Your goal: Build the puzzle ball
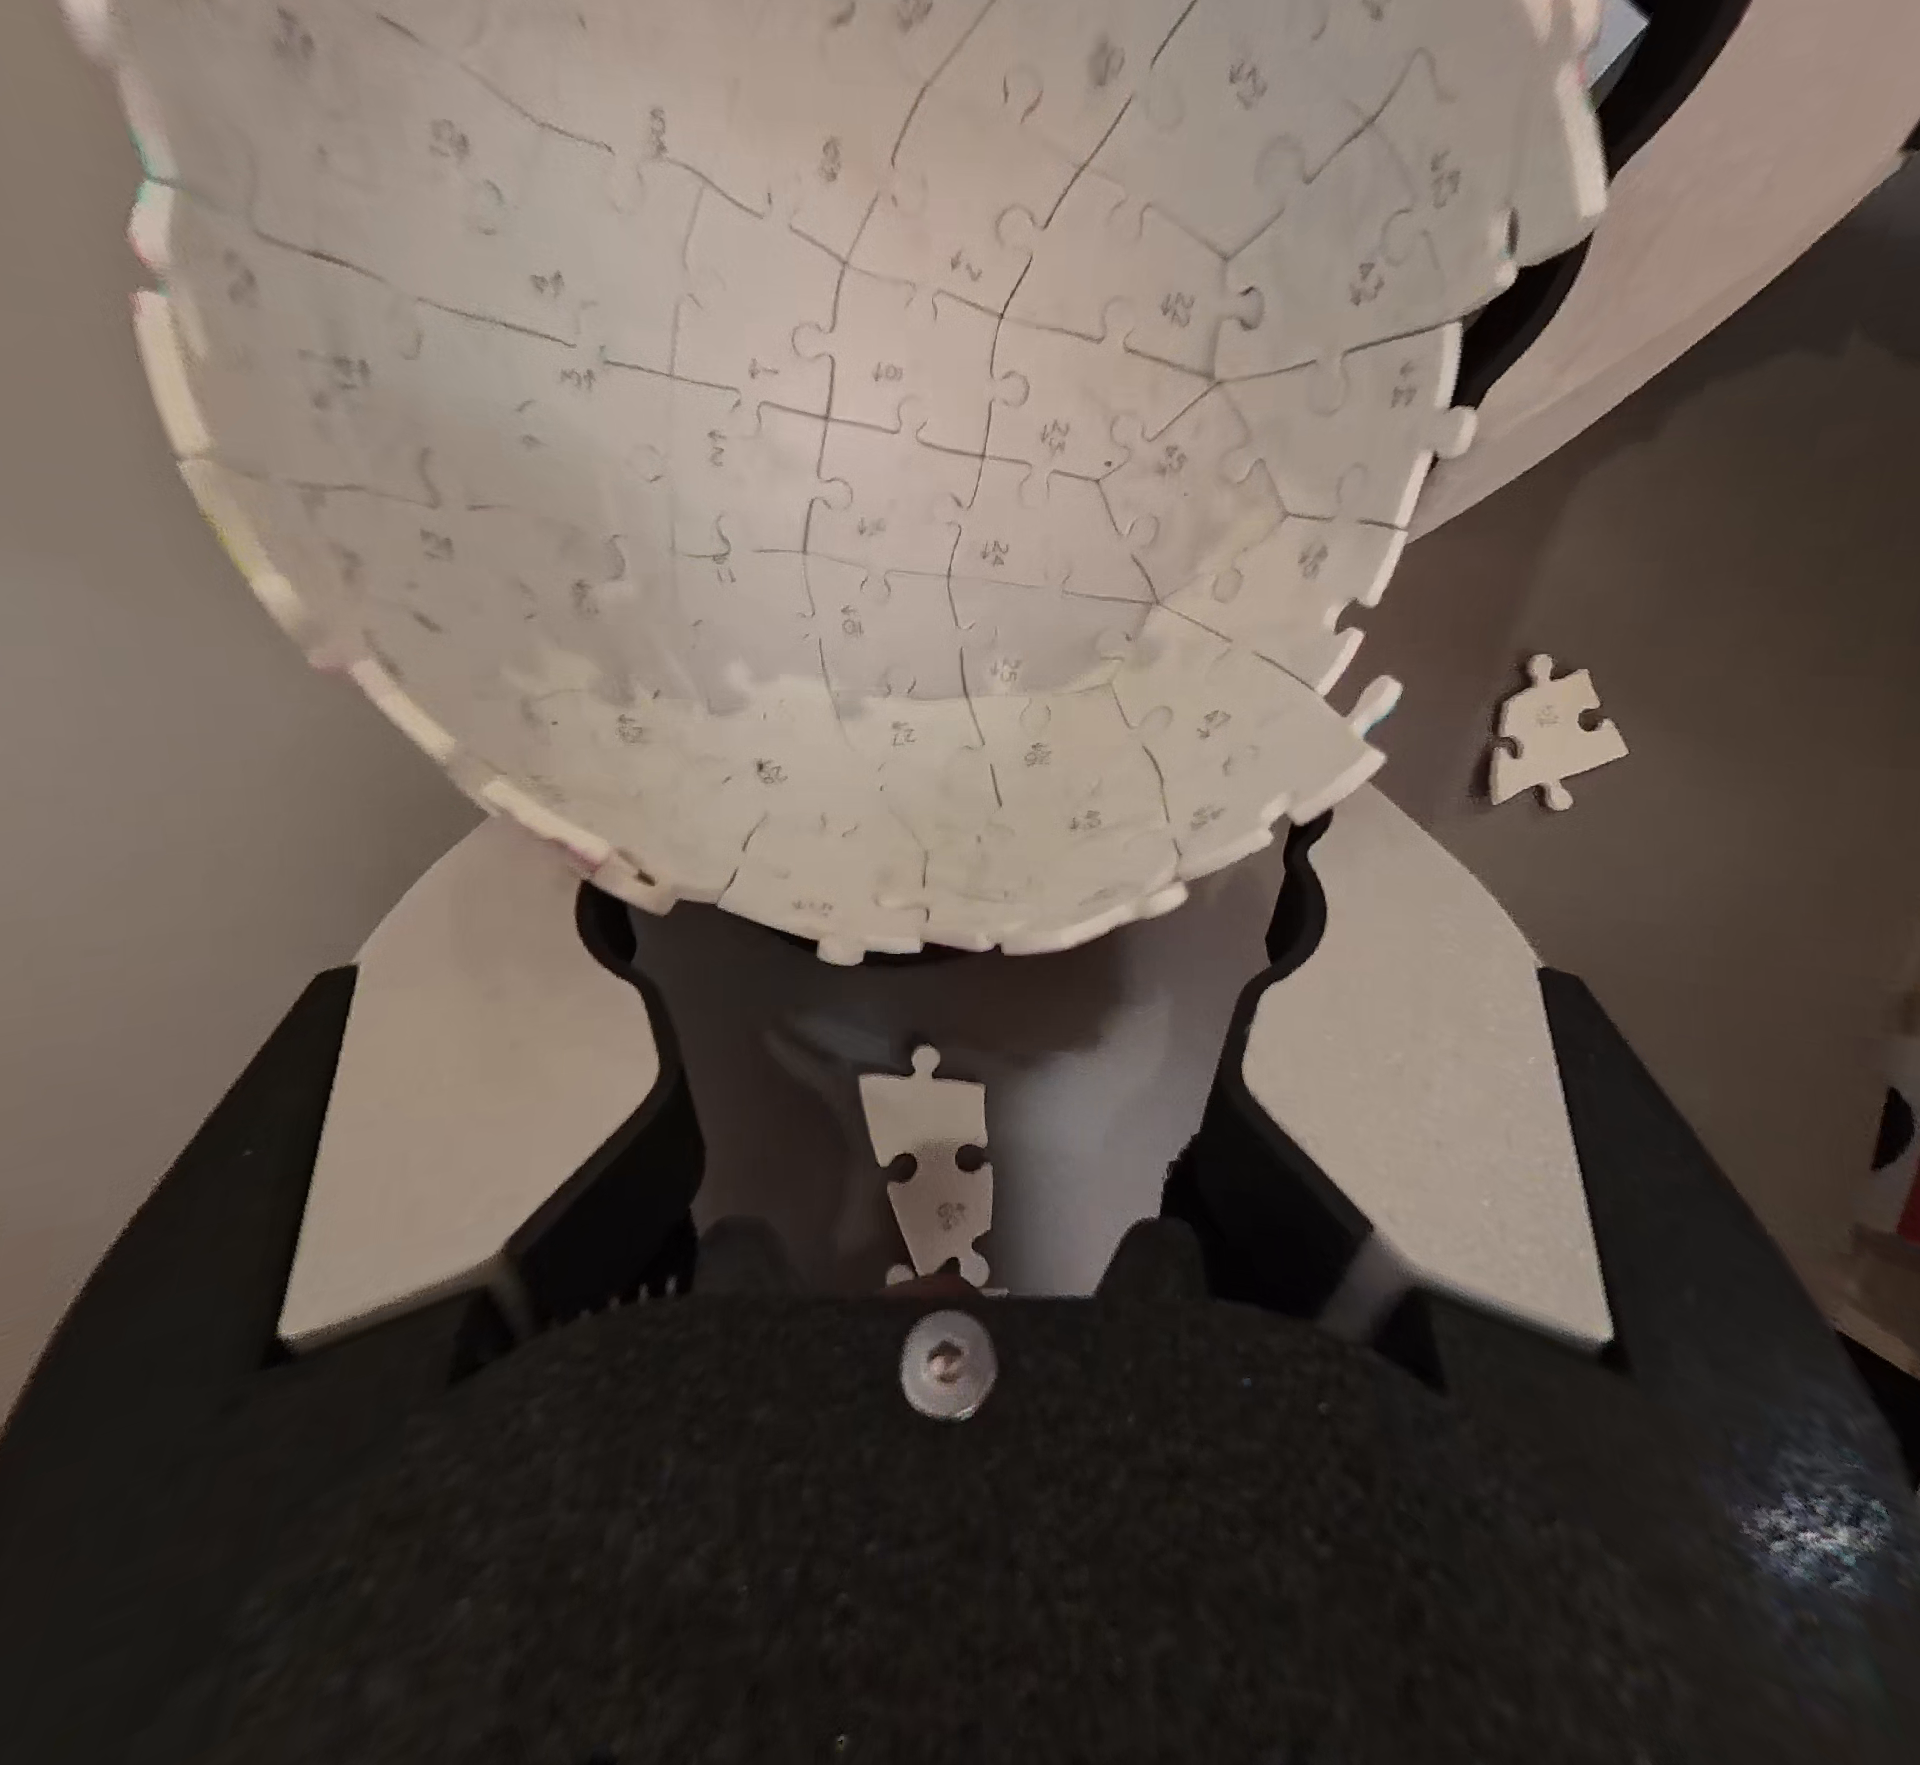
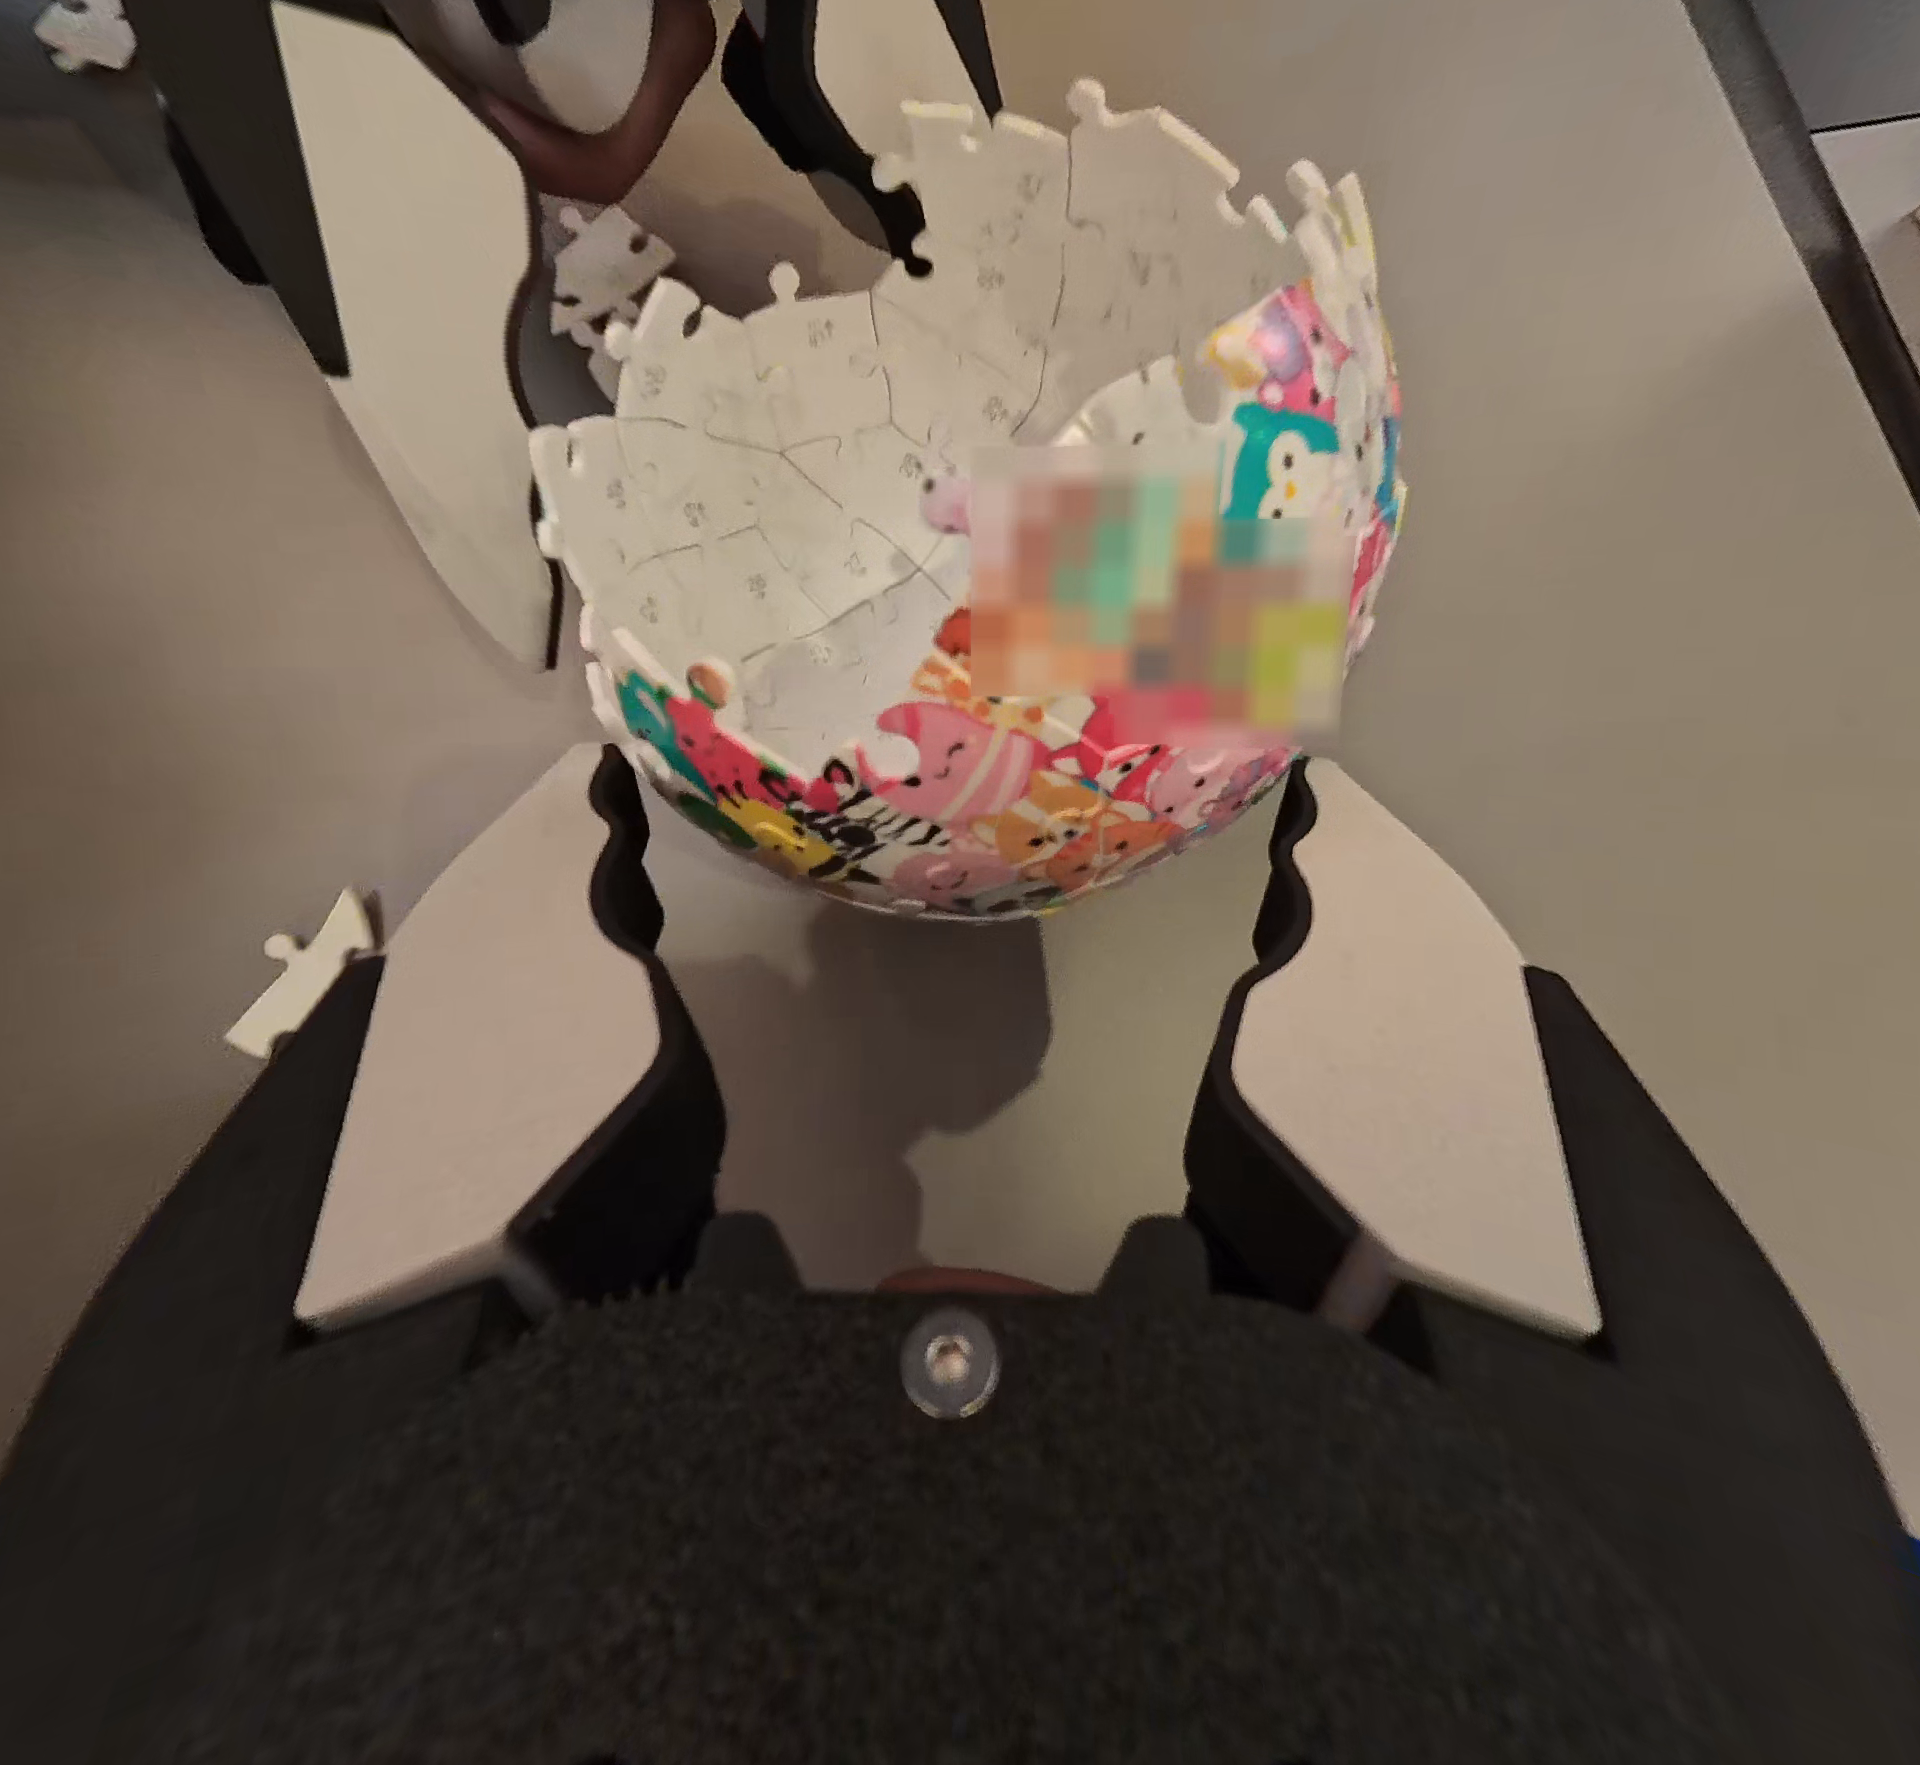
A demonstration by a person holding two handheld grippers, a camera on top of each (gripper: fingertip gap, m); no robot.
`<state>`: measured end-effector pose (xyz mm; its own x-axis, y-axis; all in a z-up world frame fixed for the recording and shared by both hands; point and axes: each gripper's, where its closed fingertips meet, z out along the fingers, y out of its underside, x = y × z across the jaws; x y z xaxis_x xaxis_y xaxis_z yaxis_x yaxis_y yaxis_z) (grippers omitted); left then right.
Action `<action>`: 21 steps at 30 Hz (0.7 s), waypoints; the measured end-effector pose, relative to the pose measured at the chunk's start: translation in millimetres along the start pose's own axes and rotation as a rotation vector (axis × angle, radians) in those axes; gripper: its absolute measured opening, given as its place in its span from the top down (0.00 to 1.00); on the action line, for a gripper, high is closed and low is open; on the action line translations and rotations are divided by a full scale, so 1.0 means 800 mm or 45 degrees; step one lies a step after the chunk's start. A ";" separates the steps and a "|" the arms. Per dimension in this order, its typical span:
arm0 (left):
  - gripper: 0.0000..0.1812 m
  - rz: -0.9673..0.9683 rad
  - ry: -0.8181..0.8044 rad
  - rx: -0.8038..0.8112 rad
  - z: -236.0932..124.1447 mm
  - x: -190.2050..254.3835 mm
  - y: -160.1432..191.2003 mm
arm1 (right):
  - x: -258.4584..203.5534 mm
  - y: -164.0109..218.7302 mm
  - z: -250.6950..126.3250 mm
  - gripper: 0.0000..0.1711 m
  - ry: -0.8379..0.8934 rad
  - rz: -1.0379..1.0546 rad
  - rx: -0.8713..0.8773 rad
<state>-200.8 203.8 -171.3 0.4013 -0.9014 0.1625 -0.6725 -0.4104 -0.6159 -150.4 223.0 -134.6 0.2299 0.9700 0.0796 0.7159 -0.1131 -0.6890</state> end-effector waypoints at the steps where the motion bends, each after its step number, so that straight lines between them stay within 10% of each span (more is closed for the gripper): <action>1: 0.33 -0.001 0.004 -0.006 0.002 0.000 0.001 | 0.001 -0.001 0.000 0.34 -0.002 0.005 0.004; 21: 0.38 -0.123 -0.035 0.038 -0.031 0.011 0.040 | -0.020 -0.023 0.004 0.35 -0.056 -0.051 0.047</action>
<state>-234.1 179.4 -170.8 0.4803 -0.8537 0.2013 -0.6111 -0.4904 -0.6214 -169.4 210.5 -125.3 0.1717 0.9822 0.0765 0.6987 -0.0667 -0.7123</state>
